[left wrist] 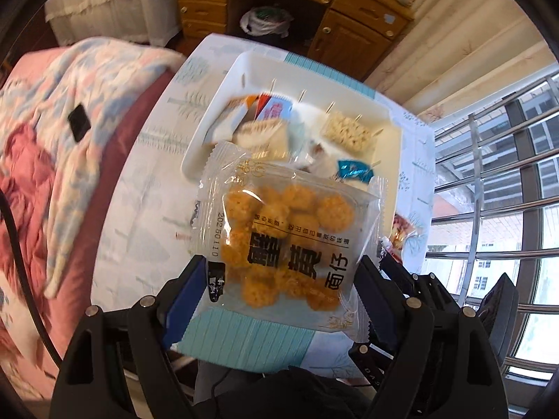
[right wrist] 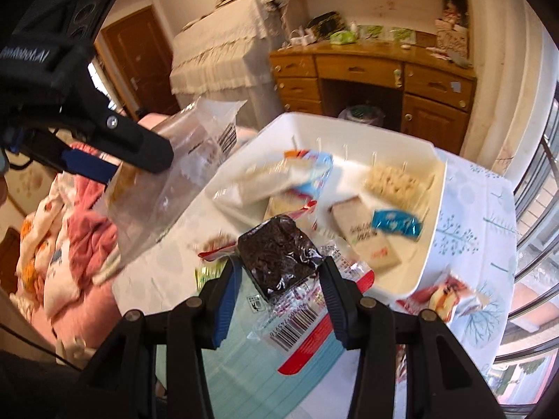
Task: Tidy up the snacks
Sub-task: 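Lift the cookie pack and dark candy pack and carry both over the white tray, then open both grippers to drop the cookie pack and candy pack into the tray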
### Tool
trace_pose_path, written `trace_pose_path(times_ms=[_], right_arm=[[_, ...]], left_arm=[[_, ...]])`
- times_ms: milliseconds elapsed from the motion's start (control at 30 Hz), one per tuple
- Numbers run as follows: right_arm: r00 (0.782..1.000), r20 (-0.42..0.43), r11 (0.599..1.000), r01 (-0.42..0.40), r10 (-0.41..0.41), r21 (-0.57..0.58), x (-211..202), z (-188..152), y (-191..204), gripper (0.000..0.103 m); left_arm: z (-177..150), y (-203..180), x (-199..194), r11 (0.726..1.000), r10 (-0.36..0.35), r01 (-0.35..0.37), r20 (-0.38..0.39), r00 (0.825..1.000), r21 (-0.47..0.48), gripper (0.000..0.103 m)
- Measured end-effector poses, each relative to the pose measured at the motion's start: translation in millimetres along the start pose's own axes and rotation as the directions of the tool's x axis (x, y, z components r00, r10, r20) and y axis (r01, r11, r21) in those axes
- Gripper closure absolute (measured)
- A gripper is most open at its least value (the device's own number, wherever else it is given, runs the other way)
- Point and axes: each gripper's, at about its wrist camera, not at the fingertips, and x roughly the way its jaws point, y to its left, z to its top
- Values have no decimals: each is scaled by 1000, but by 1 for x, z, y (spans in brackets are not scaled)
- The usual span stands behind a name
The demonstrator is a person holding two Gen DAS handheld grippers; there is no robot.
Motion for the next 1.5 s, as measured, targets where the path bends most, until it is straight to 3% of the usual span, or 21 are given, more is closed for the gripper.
trace_pose_path(times_ms=[433,767,900,1000,1133,1200,1500], right_arm=[[995,29,974,92,-100,208,13,42,-14,56],[982,-11,910,178,-188,375,38,53,-34,56],[980,-16,870,184,-198,458,45,50,-39,56],[981,-31,840,182,-194,512,51,48,-42,55],[978,-56,808,198,-202,555,58,46,-42,51],[977,-57,801,200,-203,564,57,45,-40,42],[978,-55,788,193,-199,584,49,47,-28,40]], left_arm=[[69,-7,10,983,-33,34,-8,999,181,19],[106,-12,40,944,-49,53,-22,999,326,17],[113,-11,48,932,-88,96,-40,995,348,15],[114,-9,45,924,-114,115,-26,993,365,7],[114,0,38,915,-133,122,4,991,384,7],[114,7,36,918,-142,128,11,990,375,7],[88,41,25,944,-108,87,48,993,318,7]])
